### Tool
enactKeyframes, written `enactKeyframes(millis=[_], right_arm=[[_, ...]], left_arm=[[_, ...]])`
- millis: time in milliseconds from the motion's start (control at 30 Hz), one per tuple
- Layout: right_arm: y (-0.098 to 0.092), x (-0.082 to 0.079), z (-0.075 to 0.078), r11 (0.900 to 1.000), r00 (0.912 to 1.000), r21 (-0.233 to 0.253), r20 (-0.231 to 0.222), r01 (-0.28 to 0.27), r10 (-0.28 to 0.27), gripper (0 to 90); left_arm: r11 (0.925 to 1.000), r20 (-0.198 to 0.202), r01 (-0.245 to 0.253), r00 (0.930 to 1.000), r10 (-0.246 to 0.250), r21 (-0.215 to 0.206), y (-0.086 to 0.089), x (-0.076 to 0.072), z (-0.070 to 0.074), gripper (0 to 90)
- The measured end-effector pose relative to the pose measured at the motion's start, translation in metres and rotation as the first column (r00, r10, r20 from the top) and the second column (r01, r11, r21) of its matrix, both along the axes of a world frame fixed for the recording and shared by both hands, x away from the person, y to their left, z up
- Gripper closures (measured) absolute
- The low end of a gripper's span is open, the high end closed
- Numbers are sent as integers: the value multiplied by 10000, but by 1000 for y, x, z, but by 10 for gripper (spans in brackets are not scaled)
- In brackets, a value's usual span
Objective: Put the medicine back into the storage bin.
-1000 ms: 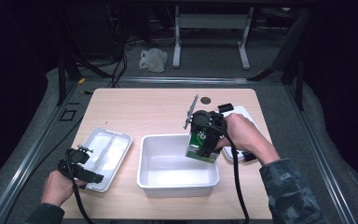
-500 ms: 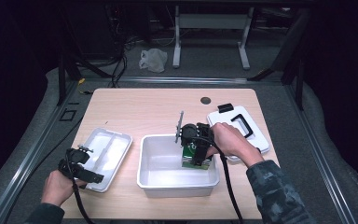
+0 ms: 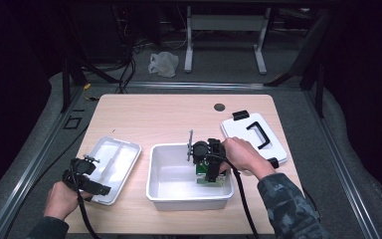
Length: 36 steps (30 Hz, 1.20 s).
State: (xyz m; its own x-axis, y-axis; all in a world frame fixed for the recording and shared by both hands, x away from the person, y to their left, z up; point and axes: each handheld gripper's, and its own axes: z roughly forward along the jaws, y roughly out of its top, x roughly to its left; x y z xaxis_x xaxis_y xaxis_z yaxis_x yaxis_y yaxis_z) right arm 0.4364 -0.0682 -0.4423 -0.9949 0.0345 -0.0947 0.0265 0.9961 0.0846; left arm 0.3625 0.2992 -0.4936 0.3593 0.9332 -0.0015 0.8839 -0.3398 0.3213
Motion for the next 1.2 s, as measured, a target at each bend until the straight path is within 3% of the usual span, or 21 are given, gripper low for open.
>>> enactKeyframes(millis=[533,867,1033,1133,1200], right_arm=[[4,2,-21,9993,9994,-282,245,-239,246,158],[9,2,-28,9962,9987,-763,270,-414,436,153],[12,3,-31,9941,9992,-1017,51,-384,391,149],[12,3,-33,9954,9992,-892,177,-343,361,147],[13,4,-33,9920,9992,-1200,32,-384,391,144]], left_arm=[[10000,-11,56,10000,-56,24,0,0,0,0],[10000,9,45,10000,-45,36,0,1,0,0],[10000,15,64,10000,-64,46,0,1,1,0],[10000,19,68,10000,-68,37,0,1,1,0],[10000,52,47,10000,-48,40,0,0,1,0]])
